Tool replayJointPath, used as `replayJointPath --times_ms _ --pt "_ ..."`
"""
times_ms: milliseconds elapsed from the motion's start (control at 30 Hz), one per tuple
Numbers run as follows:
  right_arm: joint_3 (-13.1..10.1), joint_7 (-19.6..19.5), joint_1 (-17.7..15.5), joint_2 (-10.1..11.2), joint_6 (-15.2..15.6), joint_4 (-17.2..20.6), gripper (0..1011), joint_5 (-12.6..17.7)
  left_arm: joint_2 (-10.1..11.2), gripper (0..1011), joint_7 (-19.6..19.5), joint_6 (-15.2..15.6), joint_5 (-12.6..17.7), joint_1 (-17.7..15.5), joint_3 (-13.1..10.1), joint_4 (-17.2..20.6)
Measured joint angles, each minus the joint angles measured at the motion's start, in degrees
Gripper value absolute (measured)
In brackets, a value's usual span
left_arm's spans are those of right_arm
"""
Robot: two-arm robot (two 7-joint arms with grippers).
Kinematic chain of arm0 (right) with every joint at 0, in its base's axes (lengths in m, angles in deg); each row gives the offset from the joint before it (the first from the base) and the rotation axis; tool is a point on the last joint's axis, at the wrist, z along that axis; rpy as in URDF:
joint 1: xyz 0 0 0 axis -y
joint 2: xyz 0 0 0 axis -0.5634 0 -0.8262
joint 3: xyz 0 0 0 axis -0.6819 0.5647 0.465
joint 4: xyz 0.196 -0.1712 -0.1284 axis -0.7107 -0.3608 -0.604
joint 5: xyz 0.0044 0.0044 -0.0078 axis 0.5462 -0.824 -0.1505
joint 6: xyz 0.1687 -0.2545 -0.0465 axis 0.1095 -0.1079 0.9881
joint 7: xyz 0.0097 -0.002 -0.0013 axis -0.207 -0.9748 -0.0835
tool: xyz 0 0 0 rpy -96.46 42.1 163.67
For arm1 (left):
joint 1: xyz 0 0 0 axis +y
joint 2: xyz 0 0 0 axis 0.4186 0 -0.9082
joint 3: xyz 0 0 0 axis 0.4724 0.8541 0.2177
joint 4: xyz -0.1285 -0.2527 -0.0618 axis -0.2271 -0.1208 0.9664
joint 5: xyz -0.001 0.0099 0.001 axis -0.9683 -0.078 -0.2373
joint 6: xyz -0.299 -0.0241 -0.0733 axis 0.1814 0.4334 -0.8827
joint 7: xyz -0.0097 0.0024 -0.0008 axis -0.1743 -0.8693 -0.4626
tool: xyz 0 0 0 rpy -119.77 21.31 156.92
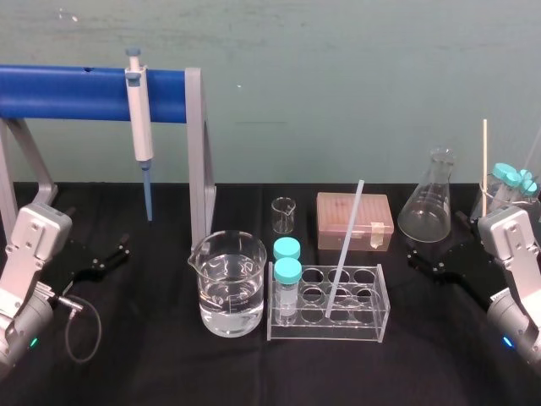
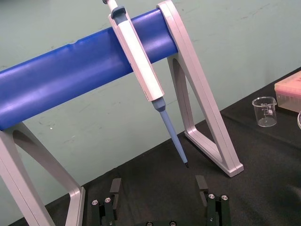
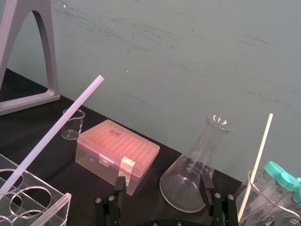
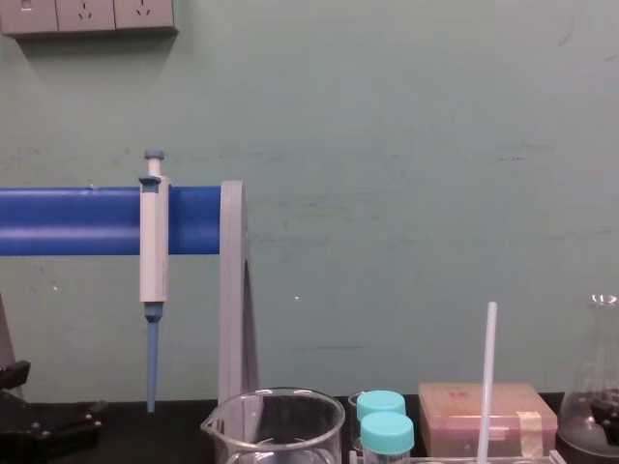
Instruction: Pick up the stirring rod with one hand, then place it down.
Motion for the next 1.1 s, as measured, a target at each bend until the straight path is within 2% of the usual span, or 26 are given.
replayJointPath --times_ms 1100 --pt "0.0 0.0 0.0 0.0 0.0 0.0 1003 0.0 0.0 1000 0.0 0.0 0.0 0.0 0.0 0.0"
